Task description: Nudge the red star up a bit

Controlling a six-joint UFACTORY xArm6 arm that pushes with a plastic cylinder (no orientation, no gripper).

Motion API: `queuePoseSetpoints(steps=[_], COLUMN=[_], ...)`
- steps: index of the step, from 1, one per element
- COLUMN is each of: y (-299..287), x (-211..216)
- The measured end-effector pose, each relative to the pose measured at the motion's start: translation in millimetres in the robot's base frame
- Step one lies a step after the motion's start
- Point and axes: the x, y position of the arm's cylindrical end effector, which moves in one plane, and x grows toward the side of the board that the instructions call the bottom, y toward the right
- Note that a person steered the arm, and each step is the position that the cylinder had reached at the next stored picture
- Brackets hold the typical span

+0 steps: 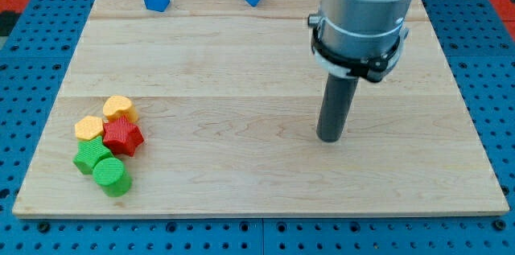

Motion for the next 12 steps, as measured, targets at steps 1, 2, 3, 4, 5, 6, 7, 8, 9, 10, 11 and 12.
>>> queuePoseSetpoints(steps=[1,2,3,4,5,6,7,8,9,10,11,12], y=[-10,-16,-23,-30,-47,-110,-165,-193,-223,-237,-242,-247], x=[18,24,31,40,49,52,52,49,44,31,14,0])
